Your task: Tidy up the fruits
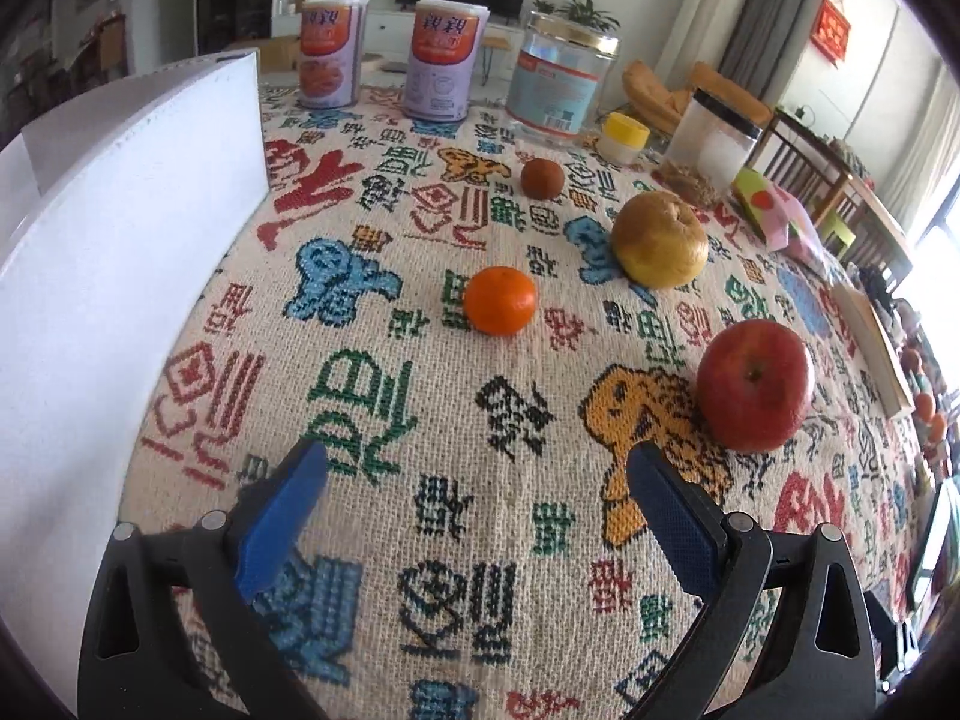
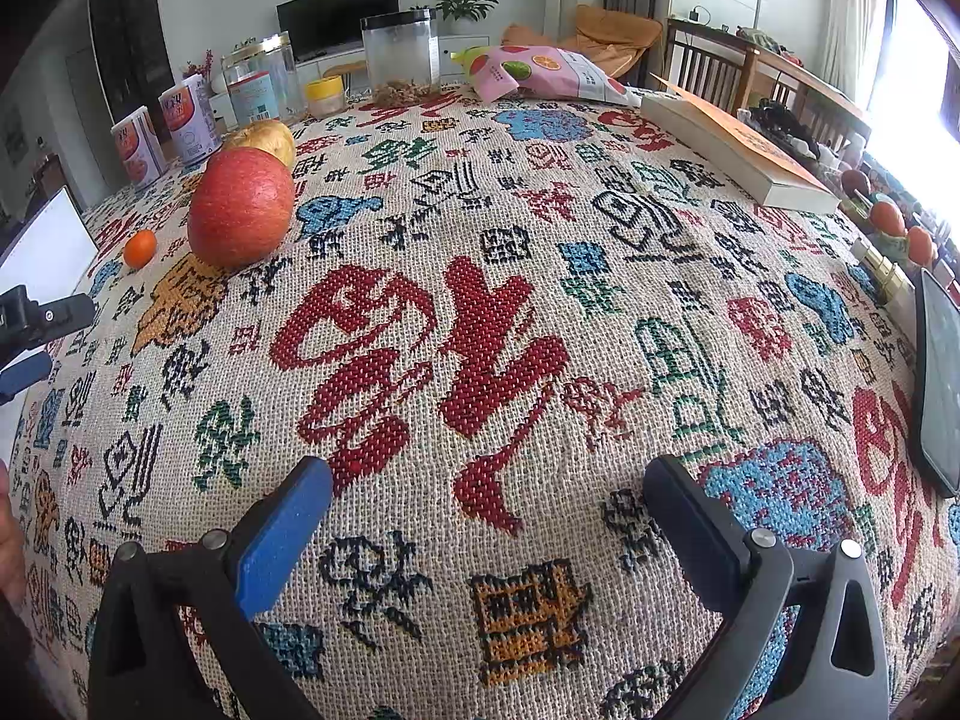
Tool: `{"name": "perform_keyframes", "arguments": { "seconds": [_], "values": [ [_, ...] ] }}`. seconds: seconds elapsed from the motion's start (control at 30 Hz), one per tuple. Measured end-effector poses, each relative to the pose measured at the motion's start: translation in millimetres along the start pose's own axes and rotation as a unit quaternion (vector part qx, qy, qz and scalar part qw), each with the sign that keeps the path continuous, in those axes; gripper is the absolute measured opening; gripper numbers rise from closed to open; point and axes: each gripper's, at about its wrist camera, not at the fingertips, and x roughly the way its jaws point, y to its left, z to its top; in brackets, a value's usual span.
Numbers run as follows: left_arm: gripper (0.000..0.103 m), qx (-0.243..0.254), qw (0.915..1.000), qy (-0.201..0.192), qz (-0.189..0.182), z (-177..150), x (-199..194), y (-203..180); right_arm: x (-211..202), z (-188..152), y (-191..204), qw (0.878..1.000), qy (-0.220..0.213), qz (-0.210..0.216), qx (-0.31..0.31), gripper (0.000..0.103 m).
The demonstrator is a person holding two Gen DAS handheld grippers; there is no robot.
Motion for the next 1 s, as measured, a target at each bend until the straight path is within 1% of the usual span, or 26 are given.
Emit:
{"name": "perform_keyframes", "arguments": {
  "seconds": [0.1,0.13,0.2,0.27,0.33,0.4,0.43,0.47,0.5,0.53,0.57,0.67,0.73,0.87,0.93,1.0],
  "values": [
    [0.100,0.046,0.9987,0.017,0.010,21,30,-6,0,0,0,1.000,0.000,0.000,0.000,0.103],
    [0.100,0.057,0.9980,0.020,0.019,26,37,-7,0,0,0,1.000,0.000,0.000,0.000,0.103],
    [0.100,0.070,0.9969,0.008,0.035,32,46,-5,0,0,0,1.000,0.000,0.000,0.000,0.103],
    [0.100,0.083,0.9958,-0.004,0.040,34,51,-4,0,0,0,1.000,0.000,0.000,0.000,0.103],
    [0.098,0.086,0.9959,-0.009,0.026,38,50,-3,0,0,0,1.000,0.000,0.000,0.000,0.103],
    [0.079,0.093,0.9954,-0.020,0.011,41,48,-4,0,0,0,1.000,0.000,0.000,0.000,0.103],
    [0.067,0.100,0.9947,-0.022,0.013,42,48,-6,0,0,0,1.000,0.000,0.000,0.000,0.103],
    [0.061,0.107,0.9939,-0.022,0.013,42,48,-8,0,0,0,1.000,0.000,0.001,0.000,0.103],
    [0.058,0.111,0.9935,-0.023,0.010,42,48,-9,0,0,0,1.000,0.000,0.001,0.000,0.103],
    [0.047,0.112,0.9934,-0.025,0.009,42,47,-10,0,0,0,1.000,0.000,0.001,0.000,0.103],
    [0.029,0.113,0.9932,-0.028,0.004,42,44,-10,0,0,0,1.000,0.000,0.001,0.000,0.103],
    [0.030,0.126,0.9912,-0.036,0.018,34,33,-14,0,0,0,1.000,0.000,0.001,0.000,0.103],
    [0.029,0.133,0.9900,-0.042,0.020,24,19,-18,0,0,0,1.000,0.000,0.001,0.000,0.103],
    [0.030,0.113,0.9930,-0.034,-0.006,-3,-21,-21,0,0,0,1.000,0.000,0.001,0.000,0.103],
    [0.030,0.101,0.9944,-0.019,-0.025,-24,-40,-21,0,0,0,1.000,0.000,0.001,0.000,0.103],
    [0.030,0.109,0.9934,-0.004,-0.035,-48,-53,-22,0,0,0,1.000,0.000,0.001,0.000,0.103]
  ]
}}
